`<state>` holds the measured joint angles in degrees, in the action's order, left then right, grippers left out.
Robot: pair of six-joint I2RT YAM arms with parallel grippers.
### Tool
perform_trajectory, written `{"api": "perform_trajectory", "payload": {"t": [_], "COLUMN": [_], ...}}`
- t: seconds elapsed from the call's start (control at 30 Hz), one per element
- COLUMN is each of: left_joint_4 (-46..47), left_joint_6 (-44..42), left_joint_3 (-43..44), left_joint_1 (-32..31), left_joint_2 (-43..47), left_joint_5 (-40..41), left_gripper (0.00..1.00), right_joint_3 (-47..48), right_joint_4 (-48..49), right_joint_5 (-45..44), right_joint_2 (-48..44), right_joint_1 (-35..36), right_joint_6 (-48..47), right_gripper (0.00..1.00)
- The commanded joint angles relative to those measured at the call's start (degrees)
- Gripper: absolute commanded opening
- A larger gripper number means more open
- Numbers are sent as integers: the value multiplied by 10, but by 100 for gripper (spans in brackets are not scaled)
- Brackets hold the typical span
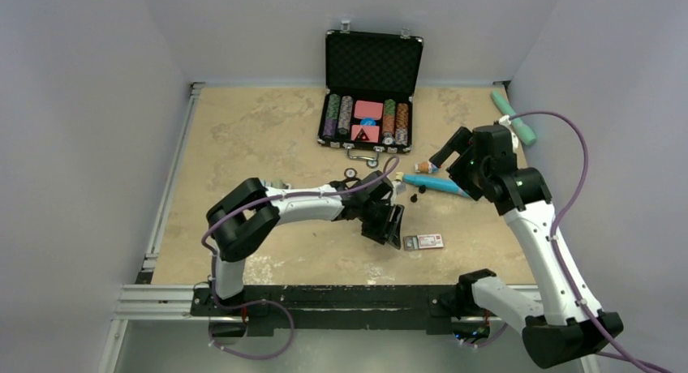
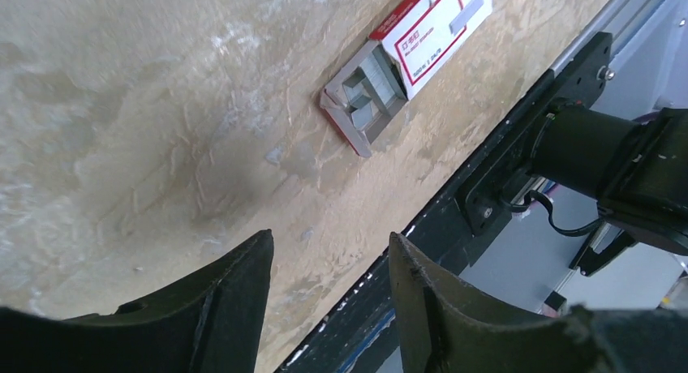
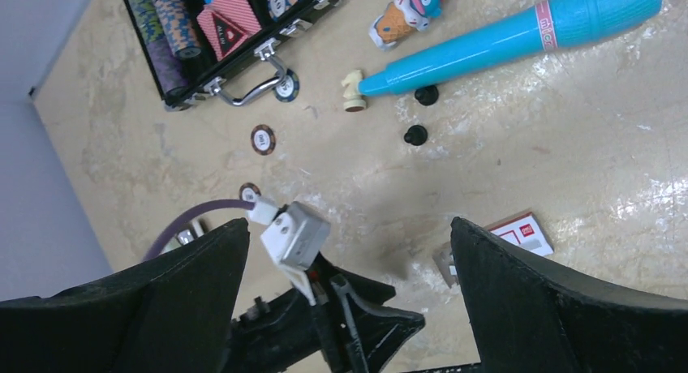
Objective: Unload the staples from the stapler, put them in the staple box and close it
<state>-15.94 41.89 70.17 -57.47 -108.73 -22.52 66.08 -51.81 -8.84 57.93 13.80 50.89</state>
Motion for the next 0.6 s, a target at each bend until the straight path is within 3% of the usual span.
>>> {"api": "perform_trajectory", "payload": {"t": [0.0, 0.1, 0.57], "left_joint_4": [21, 55, -20], "left_joint_6": [66, 89, 117], "left_joint_3": [12, -7, 104], "left_joint_1": [-14, -21, -38], "left_joint_2": [-6, -3, -86], "left_joint_5": [28, 40, 98], "left_gripper": [58, 58, 54], "right_joint_3": [39, 44, 8], "right_joint_4": [-33, -37, -47], "right_joint_5": [16, 29, 72], "right_joint_2": [-25, -50, -121], "right_joint_1": [-1, -2, -2], "right_joint_6": [-16, -27, -57], "right_gripper": [99, 99, 99]}}
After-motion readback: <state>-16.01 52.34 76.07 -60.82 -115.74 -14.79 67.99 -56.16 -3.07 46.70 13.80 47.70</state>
